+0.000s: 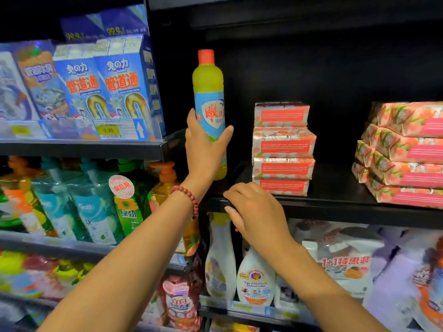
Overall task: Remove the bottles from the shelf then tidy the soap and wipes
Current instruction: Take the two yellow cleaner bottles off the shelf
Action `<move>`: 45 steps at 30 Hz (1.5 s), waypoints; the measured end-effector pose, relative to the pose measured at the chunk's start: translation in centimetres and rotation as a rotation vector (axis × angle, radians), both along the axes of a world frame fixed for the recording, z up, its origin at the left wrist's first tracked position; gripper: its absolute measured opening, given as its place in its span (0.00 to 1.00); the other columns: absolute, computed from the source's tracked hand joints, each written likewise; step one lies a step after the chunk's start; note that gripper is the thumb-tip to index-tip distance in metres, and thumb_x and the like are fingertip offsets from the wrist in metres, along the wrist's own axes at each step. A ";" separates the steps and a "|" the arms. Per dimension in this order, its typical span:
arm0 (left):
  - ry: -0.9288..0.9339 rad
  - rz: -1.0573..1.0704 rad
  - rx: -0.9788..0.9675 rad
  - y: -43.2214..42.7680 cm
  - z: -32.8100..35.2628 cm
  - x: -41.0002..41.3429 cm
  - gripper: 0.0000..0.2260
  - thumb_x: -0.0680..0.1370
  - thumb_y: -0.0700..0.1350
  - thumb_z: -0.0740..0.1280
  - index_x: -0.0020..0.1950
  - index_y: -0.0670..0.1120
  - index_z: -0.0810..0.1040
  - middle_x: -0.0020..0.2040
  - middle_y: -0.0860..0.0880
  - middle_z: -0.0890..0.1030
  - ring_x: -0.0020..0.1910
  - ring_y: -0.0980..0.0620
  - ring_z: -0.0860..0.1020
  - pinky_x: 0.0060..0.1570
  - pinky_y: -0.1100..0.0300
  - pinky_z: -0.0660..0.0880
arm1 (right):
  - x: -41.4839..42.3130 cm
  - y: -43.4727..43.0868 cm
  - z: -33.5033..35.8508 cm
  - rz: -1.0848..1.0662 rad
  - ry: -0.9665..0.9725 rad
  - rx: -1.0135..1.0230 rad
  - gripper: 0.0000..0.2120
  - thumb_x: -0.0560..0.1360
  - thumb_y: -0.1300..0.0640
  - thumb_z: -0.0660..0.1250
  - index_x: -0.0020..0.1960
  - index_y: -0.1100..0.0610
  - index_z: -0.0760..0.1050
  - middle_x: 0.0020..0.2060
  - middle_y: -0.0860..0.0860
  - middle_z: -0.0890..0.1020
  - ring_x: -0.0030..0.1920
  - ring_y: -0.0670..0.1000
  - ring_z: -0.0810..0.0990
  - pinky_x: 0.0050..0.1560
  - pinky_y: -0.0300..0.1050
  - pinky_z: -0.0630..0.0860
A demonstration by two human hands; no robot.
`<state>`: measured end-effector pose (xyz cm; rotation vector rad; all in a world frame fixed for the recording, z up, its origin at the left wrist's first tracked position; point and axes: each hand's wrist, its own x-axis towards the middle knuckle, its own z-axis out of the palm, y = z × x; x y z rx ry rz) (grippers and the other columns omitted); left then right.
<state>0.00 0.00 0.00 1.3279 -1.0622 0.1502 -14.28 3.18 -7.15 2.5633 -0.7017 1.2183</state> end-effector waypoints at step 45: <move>0.206 -0.633 -0.181 12.0 -0.6 -5.4 0.18 0.65 0.51 0.71 0.51 0.45 0.80 0.45 0.51 0.85 0.43 0.54 0.83 0.40 0.64 0.77 | -5.0 4.1 3.3 0.751 -0.362 1.126 0.33 0.64 0.33 0.69 0.61 0.52 0.75 0.55 0.47 0.82 0.56 0.49 0.80 0.52 0.40 0.77</move>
